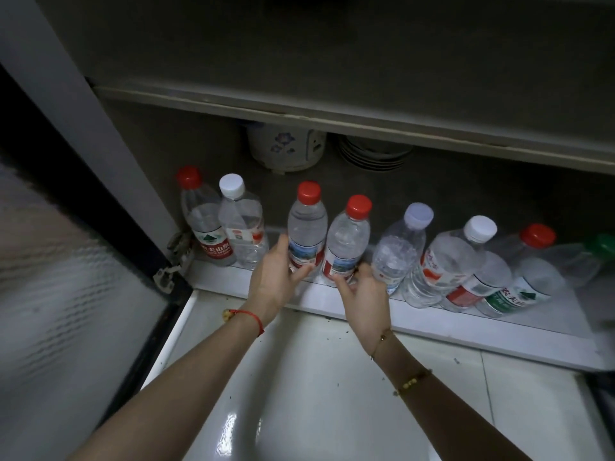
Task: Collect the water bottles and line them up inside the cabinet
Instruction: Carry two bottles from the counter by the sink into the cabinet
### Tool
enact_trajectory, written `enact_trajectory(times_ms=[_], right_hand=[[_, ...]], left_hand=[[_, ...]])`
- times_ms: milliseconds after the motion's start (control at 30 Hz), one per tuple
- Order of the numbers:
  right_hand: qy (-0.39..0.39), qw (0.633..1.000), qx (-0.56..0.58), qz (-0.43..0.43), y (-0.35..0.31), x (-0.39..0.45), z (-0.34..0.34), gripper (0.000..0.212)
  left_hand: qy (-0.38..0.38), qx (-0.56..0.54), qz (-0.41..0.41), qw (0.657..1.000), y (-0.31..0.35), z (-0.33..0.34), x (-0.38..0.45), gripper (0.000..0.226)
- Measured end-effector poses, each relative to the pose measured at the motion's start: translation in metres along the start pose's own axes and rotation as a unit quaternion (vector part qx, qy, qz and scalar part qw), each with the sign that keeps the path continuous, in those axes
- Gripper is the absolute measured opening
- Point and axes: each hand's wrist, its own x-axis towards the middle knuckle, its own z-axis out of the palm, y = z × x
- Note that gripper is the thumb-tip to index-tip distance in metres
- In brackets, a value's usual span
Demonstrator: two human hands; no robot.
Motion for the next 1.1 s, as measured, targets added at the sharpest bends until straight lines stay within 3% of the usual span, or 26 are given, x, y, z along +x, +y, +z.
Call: enact_trajectory(times_ms=[367,667,767,900,1000,1100], right_hand=[[0.005,0.999,0.018,-0.040,-0.014,0.005,0.021,0.042],[0.005,0.998,0.064,-0.023,-0.017,-0.008,0.015,0.040],[-0.009,0.997,0.074,-0.018,-0.011,-0.023,0.001,0.047],[0.035,0.996,0.084,-0.017,0.016,-0.041,-0.030,0.034],[0.077,0.993,0.087,-0.007,0.042,-0.049,-0.057,0.025],[0.099,0.993,0.065,0.007,0.064,-0.052,-0.083,0.022]], left_hand=[[0.160,-0.100,-0.057,0.980,-0.009,0.002,-0.035,0.049],[0.192,-0.106,-0.090,0.972,-0.005,-0.002,-0.037,0.040],[0.188,-0.104,-0.100,0.972,-0.008,-0.003,-0.044,0.028],[0.139,-0.059,-0.044,0.988,0.002,0.004,-0.060,0.016],[0.072,-0.014,0.048,0.996,0.018,0.015,-0.066,0.017],[0.013,0.011,0.089,0.996,0.038,0.029,-0.062,0.032]])
